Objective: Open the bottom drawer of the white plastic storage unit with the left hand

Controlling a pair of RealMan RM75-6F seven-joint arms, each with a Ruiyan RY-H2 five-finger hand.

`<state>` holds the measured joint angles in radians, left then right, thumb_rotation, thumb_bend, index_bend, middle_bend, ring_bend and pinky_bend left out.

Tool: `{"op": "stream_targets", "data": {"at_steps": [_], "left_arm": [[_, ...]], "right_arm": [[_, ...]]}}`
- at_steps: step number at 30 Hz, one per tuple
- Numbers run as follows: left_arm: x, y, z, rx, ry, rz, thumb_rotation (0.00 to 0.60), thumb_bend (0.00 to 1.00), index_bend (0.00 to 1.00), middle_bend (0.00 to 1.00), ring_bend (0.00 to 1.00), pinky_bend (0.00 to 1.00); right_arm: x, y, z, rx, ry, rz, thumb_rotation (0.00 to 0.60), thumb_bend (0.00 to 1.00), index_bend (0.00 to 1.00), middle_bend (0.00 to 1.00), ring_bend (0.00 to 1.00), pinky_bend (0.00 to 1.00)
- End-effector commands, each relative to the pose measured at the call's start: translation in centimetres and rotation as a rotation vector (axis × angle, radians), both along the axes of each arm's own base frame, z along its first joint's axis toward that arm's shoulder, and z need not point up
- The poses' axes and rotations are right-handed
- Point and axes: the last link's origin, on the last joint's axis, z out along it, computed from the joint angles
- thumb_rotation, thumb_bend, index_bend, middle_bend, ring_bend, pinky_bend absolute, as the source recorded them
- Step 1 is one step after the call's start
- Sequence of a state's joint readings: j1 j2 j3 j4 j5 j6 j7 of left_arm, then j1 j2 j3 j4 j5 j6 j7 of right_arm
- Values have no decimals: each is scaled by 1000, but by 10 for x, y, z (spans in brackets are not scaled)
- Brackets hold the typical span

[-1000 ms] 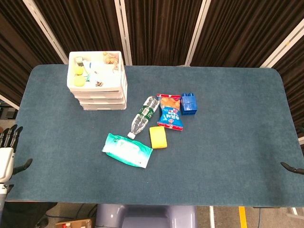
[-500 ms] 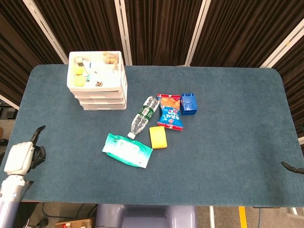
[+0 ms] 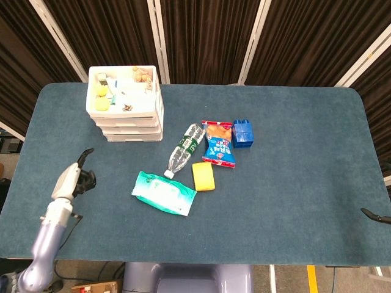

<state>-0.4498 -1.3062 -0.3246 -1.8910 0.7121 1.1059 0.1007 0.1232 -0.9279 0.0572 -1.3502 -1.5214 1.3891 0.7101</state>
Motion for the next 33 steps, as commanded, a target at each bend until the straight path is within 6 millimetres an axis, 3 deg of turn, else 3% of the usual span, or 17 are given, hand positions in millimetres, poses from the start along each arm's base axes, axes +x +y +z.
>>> {"op": "stream_targets", "data": {"at_steps": [1,15,24,33], "left_arm": [[19,23,-13,-22,-60,10,600,756,78,940,871,889],[57,65,-42,-71,-203,103,600,768,78,941,871,889],[63,86,-55,-58,-198,132,600,768,86,941,871,889],[66,95,-72,-73,-207,168,600,768,87,940,871,889]], "right_arm": [[0,-1,0,1,-3,-1,600,119,0,0,0,0],[1,-1,2,8,-25,2,600,119,0,0,0,0],[3,-1,3,16,-46,7,600,120,0,0,0,0],[3,-2,4,20,-60,6,600,119,0,0,0,0]]}}
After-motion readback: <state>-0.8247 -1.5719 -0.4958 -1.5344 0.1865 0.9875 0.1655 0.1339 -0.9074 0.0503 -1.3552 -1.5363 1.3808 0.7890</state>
